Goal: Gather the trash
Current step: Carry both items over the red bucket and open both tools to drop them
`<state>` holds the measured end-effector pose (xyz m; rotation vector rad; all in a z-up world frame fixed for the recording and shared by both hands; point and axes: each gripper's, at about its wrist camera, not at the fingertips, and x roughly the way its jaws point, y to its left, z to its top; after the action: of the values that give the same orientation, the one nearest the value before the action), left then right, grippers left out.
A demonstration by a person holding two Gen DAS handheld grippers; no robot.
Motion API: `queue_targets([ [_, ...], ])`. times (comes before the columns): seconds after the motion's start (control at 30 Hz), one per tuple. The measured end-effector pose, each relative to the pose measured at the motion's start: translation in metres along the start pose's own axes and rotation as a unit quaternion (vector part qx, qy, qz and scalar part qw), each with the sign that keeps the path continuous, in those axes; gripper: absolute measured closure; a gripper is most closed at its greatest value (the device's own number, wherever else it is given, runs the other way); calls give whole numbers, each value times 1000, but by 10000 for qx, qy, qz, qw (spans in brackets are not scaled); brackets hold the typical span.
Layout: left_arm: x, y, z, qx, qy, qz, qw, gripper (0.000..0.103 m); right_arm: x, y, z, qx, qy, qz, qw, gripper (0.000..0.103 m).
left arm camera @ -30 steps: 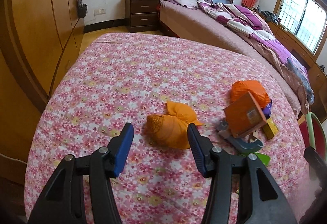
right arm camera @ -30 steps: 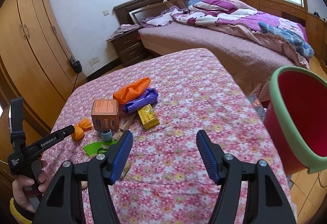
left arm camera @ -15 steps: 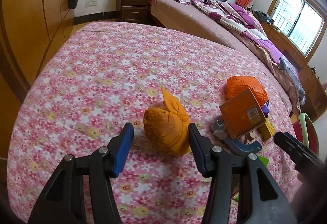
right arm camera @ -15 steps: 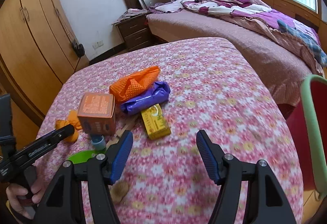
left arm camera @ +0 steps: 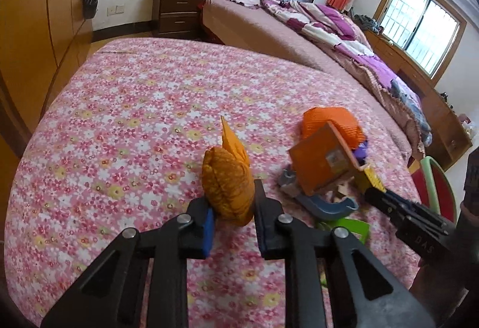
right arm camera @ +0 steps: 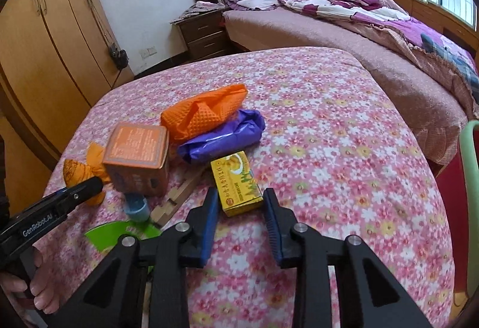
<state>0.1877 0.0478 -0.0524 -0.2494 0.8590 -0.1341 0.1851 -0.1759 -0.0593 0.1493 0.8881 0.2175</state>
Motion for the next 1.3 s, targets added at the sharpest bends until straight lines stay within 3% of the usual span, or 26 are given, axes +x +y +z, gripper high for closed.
queue_targets([
  [0.3, -49, -25, -2, 216, -409, -268, 9986, 81, -55, 1, -16, 121, -361, 229, 9990, 70],
  [0.57, -82, -62, -6, 560, -553, -650, 9948, 81, -114, -12, -28, 357, -786, 118, 9962, 70],
  [0.87, -91, -120, -11, 1028, -350, -1326, 9852, 81, -169, -43, -40, 572, -1203, -445, 9901, 70],
  [1.3, -82, -221, -17, 1851, -175, -1768, 9665, 81, -210, -116, -54, 1153, -1460, -1299, 9739, 70],
])
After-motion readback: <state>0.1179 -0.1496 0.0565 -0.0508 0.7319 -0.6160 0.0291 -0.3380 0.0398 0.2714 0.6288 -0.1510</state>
